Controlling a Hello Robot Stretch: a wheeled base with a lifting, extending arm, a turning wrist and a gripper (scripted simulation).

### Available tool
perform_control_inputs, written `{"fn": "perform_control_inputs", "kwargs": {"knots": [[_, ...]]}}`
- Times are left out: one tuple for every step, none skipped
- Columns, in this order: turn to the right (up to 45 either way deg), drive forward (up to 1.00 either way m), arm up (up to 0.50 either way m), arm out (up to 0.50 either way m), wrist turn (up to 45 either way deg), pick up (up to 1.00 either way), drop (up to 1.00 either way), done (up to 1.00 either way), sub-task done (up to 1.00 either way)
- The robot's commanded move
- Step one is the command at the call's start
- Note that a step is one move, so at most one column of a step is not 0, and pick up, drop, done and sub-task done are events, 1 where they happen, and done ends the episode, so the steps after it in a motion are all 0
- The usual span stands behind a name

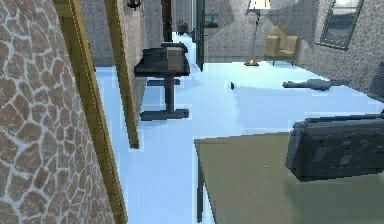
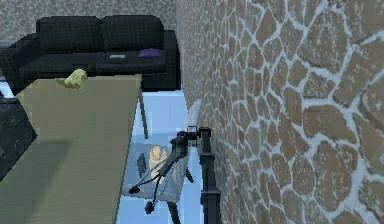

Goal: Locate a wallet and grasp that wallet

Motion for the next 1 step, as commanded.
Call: {"fn": "perform_control_inputs", "kwargs": {"knots": [[0.0,0.00,0.00,0.00,45.0,0.00,0.00,0.00,0.00]]}}
